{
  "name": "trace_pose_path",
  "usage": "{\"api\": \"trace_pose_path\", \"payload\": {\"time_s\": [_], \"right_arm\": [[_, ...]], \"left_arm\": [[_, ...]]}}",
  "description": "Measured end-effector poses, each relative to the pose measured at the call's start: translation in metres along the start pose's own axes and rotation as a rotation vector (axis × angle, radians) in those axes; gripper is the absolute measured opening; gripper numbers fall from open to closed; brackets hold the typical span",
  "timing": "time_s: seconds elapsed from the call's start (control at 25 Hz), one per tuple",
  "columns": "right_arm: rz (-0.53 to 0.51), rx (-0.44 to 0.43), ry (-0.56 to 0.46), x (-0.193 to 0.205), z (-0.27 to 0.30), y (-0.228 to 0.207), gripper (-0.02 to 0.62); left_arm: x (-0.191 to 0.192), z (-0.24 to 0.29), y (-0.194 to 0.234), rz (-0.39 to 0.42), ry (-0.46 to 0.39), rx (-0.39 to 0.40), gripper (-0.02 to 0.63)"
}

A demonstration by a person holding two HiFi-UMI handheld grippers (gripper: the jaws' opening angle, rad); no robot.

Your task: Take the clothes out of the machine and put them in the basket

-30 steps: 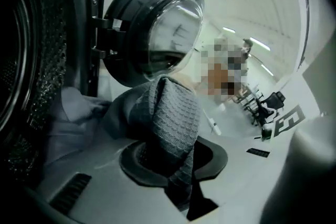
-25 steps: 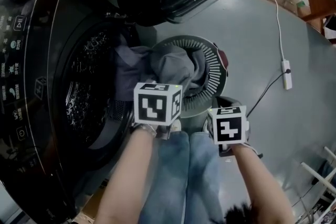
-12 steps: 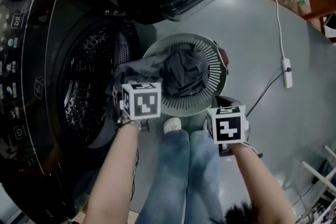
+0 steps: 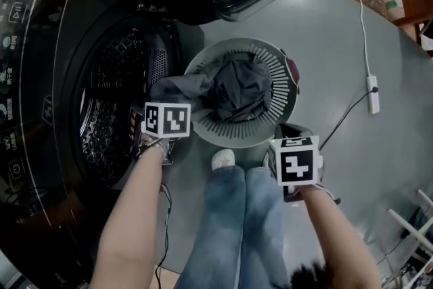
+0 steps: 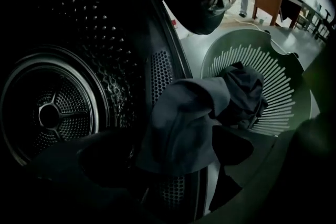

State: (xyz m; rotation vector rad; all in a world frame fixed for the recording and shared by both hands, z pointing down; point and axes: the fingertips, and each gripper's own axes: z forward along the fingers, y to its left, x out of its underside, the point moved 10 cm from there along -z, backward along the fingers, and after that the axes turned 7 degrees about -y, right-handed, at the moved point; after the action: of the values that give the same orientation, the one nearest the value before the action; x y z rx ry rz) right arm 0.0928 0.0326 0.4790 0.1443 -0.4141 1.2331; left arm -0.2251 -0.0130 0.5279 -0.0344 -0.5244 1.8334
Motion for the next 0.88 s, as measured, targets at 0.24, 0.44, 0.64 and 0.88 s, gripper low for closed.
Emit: {"api": "trace_pose_path", "payload": {"time_s": [0.24,0.44,0.64,0.88], "right_arm": [[0.002,-0.005,0.011,0.007,0.003,0.005,0.002],[0.002,-0.004,0.012,0.009,0.004,0.004,0.002],[0.01,0.002,0.009,0.009,0.002,0.001,0.002],[0.014,-0.003,-0.002,0.006,-0.005,-0.002,0.002]], "left_arm": [[0.014,0.012,-0.002,-0.05,0.086,0.018,0.458],[0.021,0.009,-0.004,-0.001,0.079,-0.063,0.307],[0.008,-0.022,-0.019,-0.015,-0.082,-0.025,0.012],[-0.029,-0.06,-0.071,-0.109,-0.334,0.407,0.012]]}}
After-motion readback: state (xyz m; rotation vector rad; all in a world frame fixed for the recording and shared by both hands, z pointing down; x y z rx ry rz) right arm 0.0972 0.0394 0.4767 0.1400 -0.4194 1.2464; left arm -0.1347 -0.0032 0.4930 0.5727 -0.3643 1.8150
